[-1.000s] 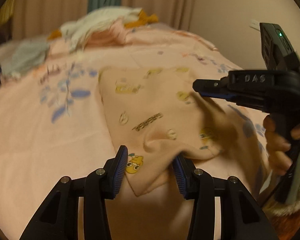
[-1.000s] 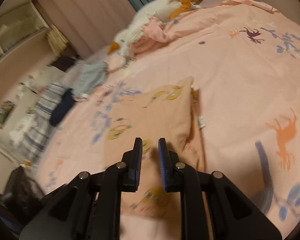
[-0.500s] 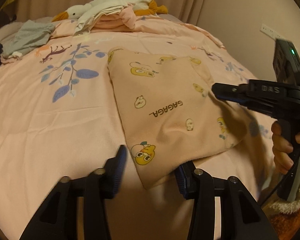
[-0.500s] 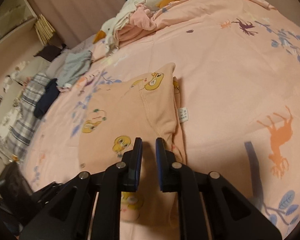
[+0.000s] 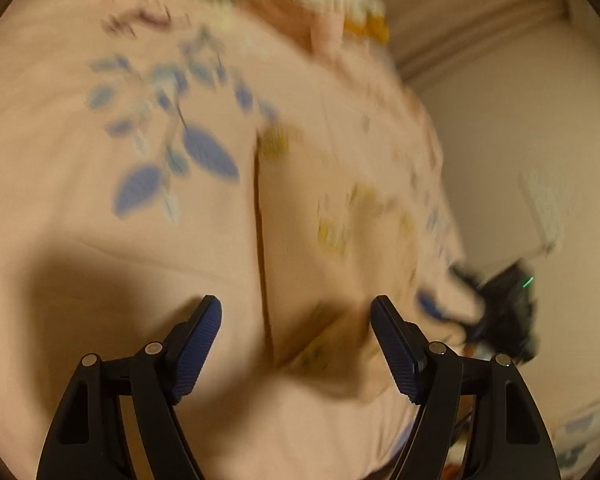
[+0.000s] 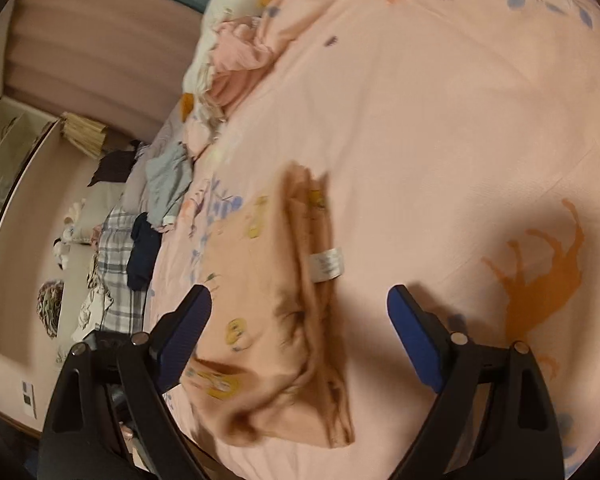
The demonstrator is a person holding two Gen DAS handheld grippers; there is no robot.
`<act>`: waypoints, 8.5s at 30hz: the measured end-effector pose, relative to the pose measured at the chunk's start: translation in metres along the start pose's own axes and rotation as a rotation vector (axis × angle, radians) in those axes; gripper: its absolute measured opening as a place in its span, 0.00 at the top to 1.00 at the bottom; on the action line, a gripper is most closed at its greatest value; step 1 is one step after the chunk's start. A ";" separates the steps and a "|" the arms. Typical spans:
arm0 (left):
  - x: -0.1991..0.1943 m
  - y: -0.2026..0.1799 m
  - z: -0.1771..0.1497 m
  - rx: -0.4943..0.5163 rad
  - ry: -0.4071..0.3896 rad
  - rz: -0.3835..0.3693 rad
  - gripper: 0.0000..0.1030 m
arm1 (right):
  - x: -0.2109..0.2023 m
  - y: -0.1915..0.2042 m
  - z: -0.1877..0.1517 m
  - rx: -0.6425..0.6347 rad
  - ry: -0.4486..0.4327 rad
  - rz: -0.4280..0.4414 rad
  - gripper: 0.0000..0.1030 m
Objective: Fold small clothes
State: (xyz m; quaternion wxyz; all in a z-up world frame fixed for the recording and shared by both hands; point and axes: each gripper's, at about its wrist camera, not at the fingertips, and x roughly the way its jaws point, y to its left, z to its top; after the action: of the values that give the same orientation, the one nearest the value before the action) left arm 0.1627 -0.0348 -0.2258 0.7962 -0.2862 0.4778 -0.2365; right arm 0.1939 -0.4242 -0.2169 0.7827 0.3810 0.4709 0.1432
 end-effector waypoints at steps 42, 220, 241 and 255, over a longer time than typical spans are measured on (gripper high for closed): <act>0.078 0.012 0.006 -0.064 0.146 -0.138 0.72 | 0.069 0.014 0.003 -0.061 0.162 0.024 0.72; -0.059 -0.017 -0.072 0.363 0.003 0.330 0.69 | 0.138 0.176 -0.034 -0.467 0.047 0.109 0.91; -0.047 0.007 -0.055 0.208 0.059 0.382 0.69 | 0.112 0.159 -0.128 -0.643 0.217 -0.057 0.94; -0.052 0.000 -0.077 0.271 -0.014 0.475 0.59 | 0.111 0.147 -0.150 -0.739 0.191 -0.170 0.90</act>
State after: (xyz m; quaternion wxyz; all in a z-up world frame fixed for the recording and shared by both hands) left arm 0.0716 -0.0190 -0.2227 0.8637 -0.0585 0.4898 -0.1028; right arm 0.1439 -0.1920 -0.2192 0.8288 0.0181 0.4883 0.2727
